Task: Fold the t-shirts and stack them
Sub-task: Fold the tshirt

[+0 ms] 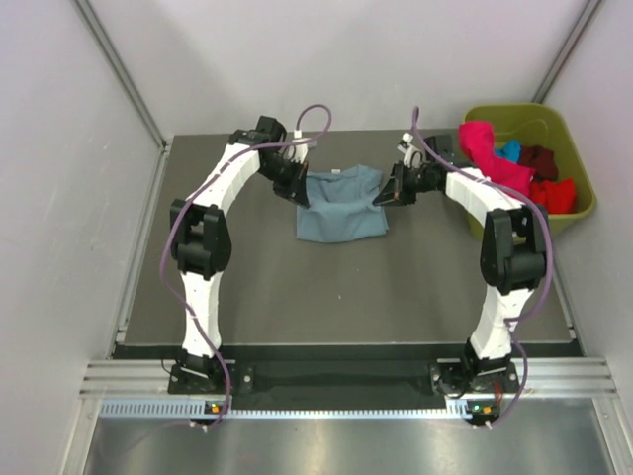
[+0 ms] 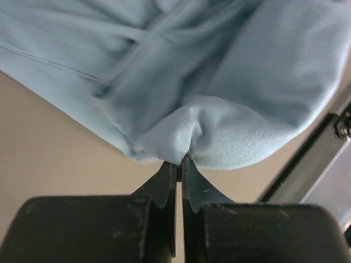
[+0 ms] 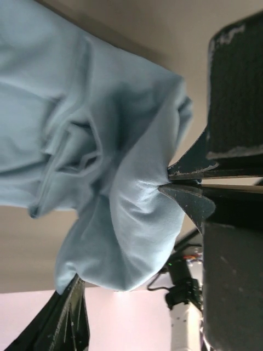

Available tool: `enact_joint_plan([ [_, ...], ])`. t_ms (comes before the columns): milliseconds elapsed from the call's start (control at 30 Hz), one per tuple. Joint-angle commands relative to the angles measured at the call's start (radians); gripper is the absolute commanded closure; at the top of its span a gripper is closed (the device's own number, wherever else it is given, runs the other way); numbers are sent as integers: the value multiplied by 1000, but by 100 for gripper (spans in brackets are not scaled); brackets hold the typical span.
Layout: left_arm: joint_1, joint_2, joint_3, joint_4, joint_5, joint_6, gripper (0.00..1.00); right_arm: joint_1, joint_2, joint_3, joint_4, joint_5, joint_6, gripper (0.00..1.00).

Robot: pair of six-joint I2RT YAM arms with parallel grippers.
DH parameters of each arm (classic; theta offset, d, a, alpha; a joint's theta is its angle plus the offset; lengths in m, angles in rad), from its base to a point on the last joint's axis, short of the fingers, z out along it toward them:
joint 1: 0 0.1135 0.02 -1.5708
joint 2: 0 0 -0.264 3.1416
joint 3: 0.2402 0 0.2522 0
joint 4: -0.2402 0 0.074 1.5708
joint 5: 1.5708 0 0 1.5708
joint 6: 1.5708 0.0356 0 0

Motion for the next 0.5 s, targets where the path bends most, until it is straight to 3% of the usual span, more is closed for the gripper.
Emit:
enact_joint_plan([
  [0, 43, 66, 120, 31, 6, -6, 100, -16, 41, 101, 55, 19, -20, 100],
  [267, 74, 188, 269, 143, -14, -55, 100, -42, 182, 276, 53, 29, -21, 100],
  [467, 75, 267, 352, 316, -26, -144, 100, -58, 295, 390, 95, 45, 2, 100],
])
